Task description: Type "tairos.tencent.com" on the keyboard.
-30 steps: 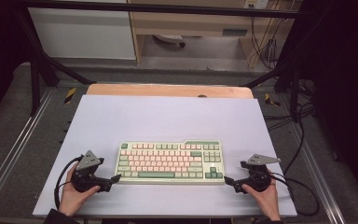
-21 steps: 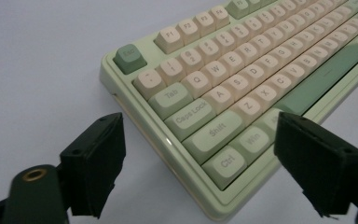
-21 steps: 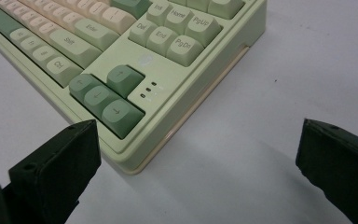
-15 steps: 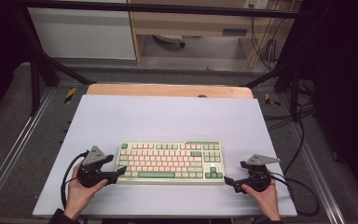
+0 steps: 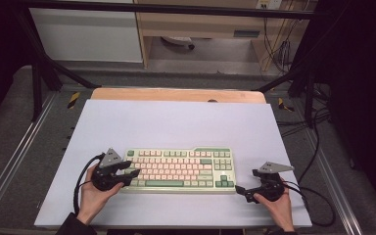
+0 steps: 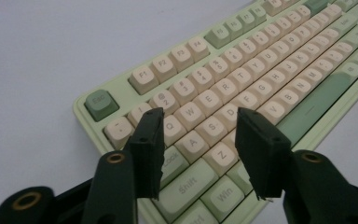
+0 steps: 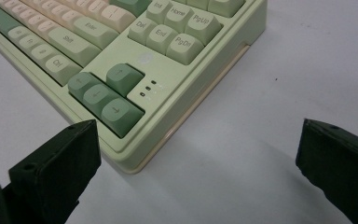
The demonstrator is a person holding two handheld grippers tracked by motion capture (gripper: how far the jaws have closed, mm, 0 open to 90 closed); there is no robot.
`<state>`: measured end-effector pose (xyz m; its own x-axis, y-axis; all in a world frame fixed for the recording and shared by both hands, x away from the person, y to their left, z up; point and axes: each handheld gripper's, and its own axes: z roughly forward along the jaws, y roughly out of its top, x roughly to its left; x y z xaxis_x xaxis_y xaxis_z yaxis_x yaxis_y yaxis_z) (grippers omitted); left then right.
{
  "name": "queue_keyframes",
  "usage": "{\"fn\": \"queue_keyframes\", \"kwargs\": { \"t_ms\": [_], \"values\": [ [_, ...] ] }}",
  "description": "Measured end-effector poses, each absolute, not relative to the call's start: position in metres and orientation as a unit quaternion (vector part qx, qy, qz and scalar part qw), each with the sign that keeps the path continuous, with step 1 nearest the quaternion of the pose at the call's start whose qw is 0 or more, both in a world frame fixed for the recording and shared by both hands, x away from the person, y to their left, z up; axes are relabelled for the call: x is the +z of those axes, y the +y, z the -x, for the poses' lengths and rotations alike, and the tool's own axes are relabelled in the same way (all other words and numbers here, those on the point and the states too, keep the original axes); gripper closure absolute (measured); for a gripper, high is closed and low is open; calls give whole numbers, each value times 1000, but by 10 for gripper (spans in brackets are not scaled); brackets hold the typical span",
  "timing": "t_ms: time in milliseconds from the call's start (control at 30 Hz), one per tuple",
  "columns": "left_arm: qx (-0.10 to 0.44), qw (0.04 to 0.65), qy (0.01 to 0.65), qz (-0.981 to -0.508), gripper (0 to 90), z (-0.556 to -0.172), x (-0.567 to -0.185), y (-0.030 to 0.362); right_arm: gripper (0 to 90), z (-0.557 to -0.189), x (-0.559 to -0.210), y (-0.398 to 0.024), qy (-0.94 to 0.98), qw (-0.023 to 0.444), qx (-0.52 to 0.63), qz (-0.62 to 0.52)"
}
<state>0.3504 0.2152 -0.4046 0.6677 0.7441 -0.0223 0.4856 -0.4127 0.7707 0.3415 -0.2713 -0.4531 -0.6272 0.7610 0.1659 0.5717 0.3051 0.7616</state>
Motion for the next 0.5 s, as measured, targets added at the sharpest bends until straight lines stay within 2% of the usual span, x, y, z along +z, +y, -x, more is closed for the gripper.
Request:
{"fn": "queue_keyframes", "kwargs": {
  "t_ms": [300, 500],
  "values": [
    [159, 396, 368, -826, 706, -358, -403, 196, 4, -341, -453, -271, 800, 112, 415, -419],
    [158, 393, 364, -830, 769, -362, -403, 183, 4, -341, -453, -271, 800, 112, 414, -418]
  ]
}}
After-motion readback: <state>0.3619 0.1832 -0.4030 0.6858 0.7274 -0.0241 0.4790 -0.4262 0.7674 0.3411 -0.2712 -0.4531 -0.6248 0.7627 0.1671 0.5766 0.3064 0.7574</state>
